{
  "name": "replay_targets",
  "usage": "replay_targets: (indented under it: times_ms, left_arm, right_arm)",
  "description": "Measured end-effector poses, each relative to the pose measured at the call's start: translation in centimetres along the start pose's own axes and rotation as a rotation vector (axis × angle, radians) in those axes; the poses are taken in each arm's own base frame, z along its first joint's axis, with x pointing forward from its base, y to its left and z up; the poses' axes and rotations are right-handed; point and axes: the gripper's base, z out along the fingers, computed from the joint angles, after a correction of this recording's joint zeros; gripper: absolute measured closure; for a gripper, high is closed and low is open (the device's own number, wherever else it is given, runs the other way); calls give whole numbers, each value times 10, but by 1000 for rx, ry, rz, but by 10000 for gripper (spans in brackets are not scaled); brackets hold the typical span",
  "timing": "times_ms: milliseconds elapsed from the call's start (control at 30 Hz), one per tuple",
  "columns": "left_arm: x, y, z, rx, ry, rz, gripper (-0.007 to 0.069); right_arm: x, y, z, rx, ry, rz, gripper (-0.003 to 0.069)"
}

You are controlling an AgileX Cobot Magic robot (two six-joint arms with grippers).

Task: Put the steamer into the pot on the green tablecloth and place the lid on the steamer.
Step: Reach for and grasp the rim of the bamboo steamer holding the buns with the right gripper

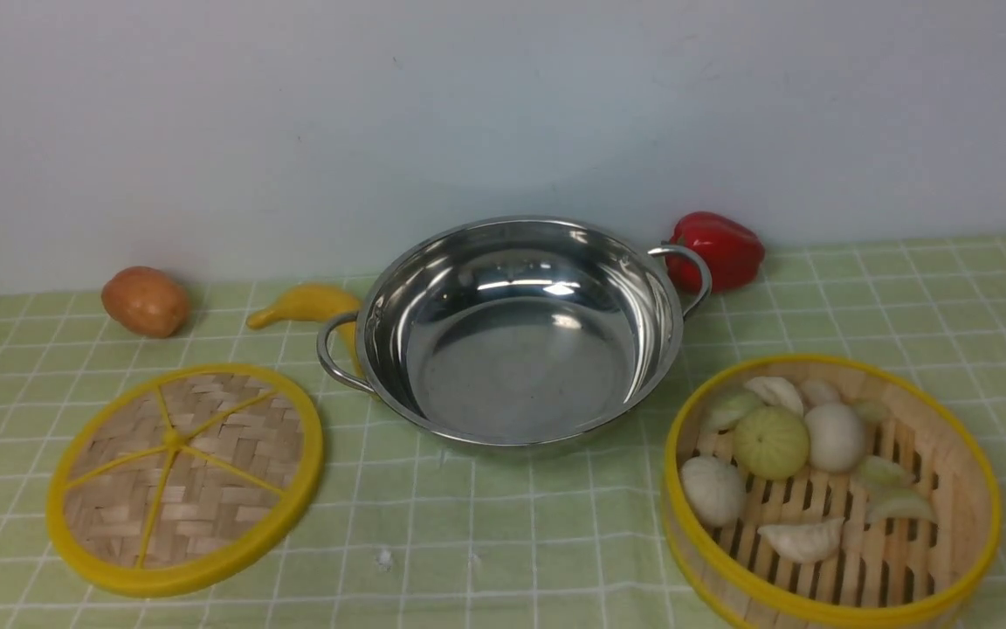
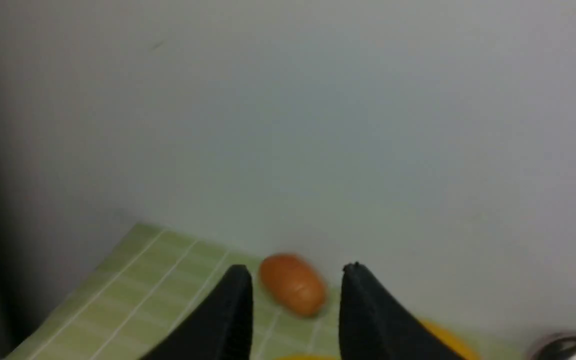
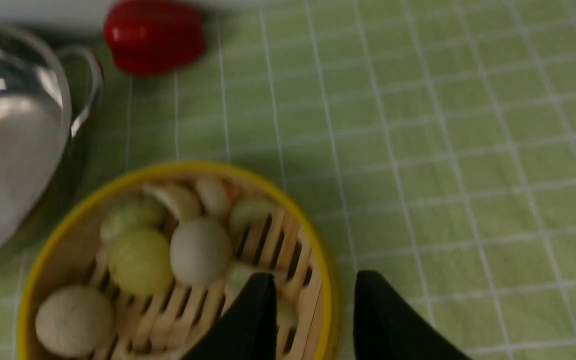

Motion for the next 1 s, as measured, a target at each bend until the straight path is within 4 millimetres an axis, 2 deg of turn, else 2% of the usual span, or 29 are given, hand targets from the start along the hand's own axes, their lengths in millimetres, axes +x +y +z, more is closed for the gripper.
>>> replay_targets:
  times_ms: [67,200,267,300,333,433,567,700,800,900,933,1000]
  left_arm:
    - [13,9,12,-127,124,31,381]
    - [44,14,28,-220,420,24,381]
    - [62,10,33,-200,606,24,381]
    - [64,9,34,-198,618,2,381]
    - [77,3,36,-146,760,-5,381]
    - [93,-11,37,12,937,8,381]
    - [90,-30,39,246,976,29,382]
    - [76,-40,42,326,923,20,404]
    - [70,-42,44,333,905,33,437]
    - [70,-41,42,337,926,53,461]
    - [71,-41,41,343,944,63,470]
    - [72,-41,40,349,953,72,473]
  right_arm:
    - [3,2,17,-19,95,-19,419]
    - [4,5,30,-51,153,-23,419]
    - [4,6,32,-60,159,-28,419]
    - [4,6,32,-60,159,-29,419]
    - [4,6,32,-62,157,-34,419]
    - [3,6,32,-63,154,-36,419]
    - [3,6,32,-62,156,-37,419]
    - [2,4,40,-43,167,-50,419]
    - [1,1,56,-3,199,-75,419]
    - [2,-3,79,25,250,-86,419]
    - [3,-5,93,35,279,-86,419]
    - [4,-6,103,42,298,-86,419]
